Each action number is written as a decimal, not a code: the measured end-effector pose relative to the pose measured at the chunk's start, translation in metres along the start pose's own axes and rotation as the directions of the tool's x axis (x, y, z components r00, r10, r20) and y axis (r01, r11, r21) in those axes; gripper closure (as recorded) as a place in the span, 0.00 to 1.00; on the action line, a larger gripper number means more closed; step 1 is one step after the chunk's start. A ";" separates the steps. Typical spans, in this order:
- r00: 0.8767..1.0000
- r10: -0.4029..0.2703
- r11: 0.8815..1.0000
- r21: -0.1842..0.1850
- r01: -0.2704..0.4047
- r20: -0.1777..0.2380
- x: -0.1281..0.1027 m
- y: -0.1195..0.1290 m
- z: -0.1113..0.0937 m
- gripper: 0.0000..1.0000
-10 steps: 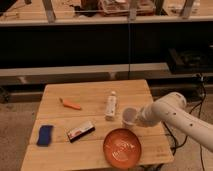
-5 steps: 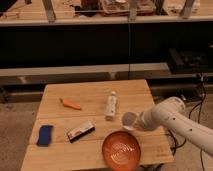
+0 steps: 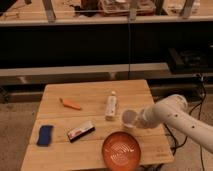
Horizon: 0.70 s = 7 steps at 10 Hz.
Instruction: Place the ceramic cup in the ceramic bowl
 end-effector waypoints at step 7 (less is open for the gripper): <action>0.997 -0.063 0.997 0.037 0.064 -0.044 0.014 -0.039 -0.133 0.84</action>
